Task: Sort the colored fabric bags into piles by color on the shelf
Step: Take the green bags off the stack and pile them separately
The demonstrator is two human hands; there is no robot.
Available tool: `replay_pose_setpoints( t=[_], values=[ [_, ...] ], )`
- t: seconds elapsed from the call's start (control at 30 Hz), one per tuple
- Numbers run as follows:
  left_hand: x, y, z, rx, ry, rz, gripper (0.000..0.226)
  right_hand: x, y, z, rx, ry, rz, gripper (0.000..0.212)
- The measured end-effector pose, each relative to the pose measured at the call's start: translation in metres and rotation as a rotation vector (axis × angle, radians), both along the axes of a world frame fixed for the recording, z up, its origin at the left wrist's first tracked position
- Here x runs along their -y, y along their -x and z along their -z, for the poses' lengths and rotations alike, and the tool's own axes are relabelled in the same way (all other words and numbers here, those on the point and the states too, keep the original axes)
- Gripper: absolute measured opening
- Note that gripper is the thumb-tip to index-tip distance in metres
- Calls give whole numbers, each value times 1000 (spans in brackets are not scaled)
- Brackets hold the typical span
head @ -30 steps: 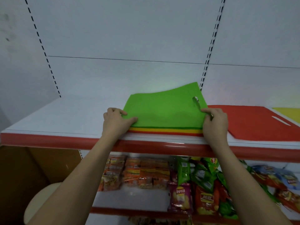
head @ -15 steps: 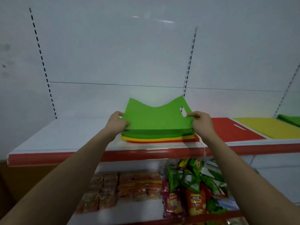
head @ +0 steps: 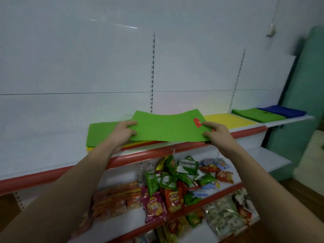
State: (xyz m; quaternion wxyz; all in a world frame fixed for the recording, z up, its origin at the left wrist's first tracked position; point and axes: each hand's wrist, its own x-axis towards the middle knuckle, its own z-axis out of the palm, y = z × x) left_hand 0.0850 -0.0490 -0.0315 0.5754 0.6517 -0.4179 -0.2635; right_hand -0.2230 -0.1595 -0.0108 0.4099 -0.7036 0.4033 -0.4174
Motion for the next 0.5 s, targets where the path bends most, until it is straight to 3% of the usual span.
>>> replay_pose_setpoints(
  t=[0.33, 0.5],
  values=[
    [97, 175, 24, -80, 21, 208, 55, 45, 190, 26, 99, -93, 183, 46],
    [145, 254, 42, -120, 4, 326, 55, 60, 280, 40, 48, -105, 309, 47]
  ],
)
